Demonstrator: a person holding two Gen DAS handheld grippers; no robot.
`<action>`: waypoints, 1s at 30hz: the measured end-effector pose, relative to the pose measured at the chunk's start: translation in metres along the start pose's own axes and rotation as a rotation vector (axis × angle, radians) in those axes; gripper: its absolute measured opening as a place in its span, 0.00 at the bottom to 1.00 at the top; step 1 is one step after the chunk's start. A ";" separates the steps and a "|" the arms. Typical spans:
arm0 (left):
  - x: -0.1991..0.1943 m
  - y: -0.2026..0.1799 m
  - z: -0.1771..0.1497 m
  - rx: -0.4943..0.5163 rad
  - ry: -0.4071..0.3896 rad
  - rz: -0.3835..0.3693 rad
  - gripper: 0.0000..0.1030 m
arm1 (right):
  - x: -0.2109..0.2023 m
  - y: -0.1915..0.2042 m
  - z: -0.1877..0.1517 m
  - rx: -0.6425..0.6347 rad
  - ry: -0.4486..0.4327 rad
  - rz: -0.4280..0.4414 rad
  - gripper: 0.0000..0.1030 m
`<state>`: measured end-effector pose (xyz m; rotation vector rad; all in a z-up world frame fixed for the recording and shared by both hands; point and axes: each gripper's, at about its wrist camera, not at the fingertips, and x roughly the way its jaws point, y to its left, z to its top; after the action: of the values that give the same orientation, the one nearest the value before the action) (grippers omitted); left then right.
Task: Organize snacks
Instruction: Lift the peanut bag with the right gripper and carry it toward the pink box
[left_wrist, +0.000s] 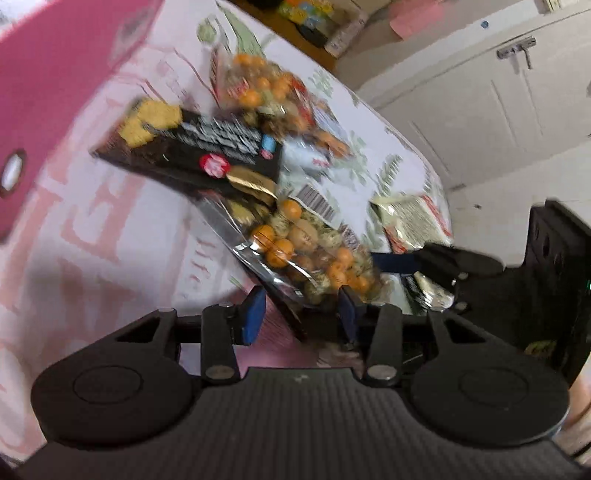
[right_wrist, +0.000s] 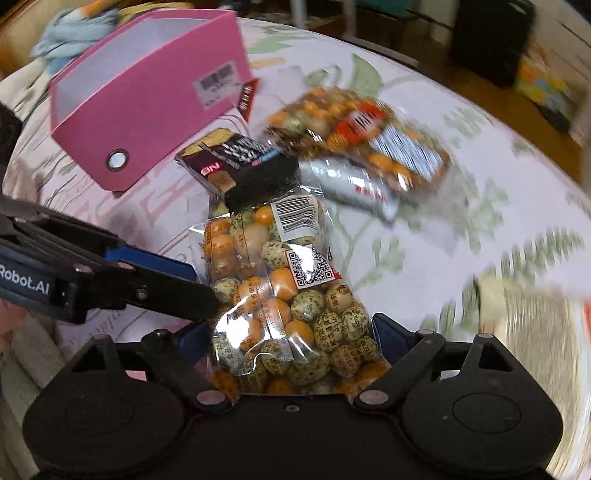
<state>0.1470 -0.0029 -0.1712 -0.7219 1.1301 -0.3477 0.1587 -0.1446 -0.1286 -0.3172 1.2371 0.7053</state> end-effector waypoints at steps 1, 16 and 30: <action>0.001 0.001 -0.001 -0.011 0.015 -0.004 0.41 | -0.002 0.004 -0.004 0.041 -0.003 -0.009 0.91; 0.020 -0.009 -0.017 0.031 0.125 0.008 0.40 | -0.015 0.012 -0.062 0.249 -0.046 0.092 0.91; 0.010 -0.055 -0.033 0.231 0.229 0.075 0.42 | -0.036 0.045 -0.068 0.321 -0.041 -0.004 0.90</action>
<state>0.1269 -0.0605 -0.1485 -0.4421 1.3042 -0.4977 0.0732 -0.1617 -0.1096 -0.0398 1.2878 0.4964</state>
